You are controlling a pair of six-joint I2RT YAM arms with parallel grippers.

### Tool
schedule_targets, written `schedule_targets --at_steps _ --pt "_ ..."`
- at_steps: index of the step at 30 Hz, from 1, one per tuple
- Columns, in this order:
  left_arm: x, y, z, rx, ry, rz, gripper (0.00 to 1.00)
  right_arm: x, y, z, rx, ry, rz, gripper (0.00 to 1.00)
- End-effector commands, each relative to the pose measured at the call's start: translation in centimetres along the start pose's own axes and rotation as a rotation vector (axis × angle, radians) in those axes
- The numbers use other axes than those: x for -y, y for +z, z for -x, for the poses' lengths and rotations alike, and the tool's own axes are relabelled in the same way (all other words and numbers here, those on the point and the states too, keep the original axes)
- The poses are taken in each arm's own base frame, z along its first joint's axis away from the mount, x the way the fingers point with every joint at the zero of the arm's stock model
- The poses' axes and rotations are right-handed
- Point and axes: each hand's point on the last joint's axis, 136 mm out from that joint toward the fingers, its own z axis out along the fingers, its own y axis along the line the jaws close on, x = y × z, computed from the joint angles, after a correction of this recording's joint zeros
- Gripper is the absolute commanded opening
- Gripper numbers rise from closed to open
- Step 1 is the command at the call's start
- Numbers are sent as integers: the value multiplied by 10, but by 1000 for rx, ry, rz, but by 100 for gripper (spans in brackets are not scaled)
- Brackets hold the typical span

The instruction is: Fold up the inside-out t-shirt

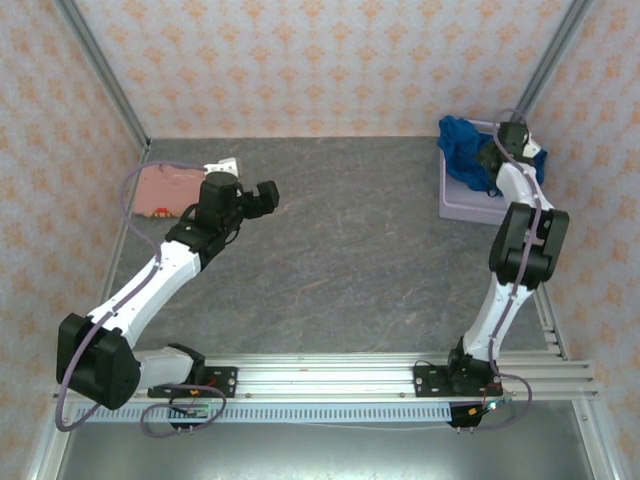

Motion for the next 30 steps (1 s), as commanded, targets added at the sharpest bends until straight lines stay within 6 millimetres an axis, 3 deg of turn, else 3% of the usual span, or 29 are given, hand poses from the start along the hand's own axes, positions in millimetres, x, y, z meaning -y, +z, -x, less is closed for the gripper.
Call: schedule_targets --at_steps 1,7,13,15,18,21,23,27,30 --pt "3 -1 -1 -20 29 12 100 -16 17 -4 -51 140 15 99" --pt "1 2 -13 -61 47 34 100 -41 71 -9 -78 291 72 99" --pt "-4 -3 -17 -74 55 60 100 -48 115 -24 -148 347 41 96" --pt "-6 -5 -17 -76 57 69 100 -55 125 -25 -151 376 83 85" --pt "-9 -9 -17 -78 62 81 100 -68 129 -17 -137 393 159 50" --pt "-11 -13 -17 -80 68 90 100 -85 105 8 -107 339 222 17" --pt "-16 -17 -18 -75 75 105 100 -95 73 35 -68 306 269 2" --pt "-44 -13 -18 -29 100 237 100 -115 -13 81 45 260 397 0" --pt "-59 12 -21 -87 90 280 100 -126 -84 93 125 203 492 0"
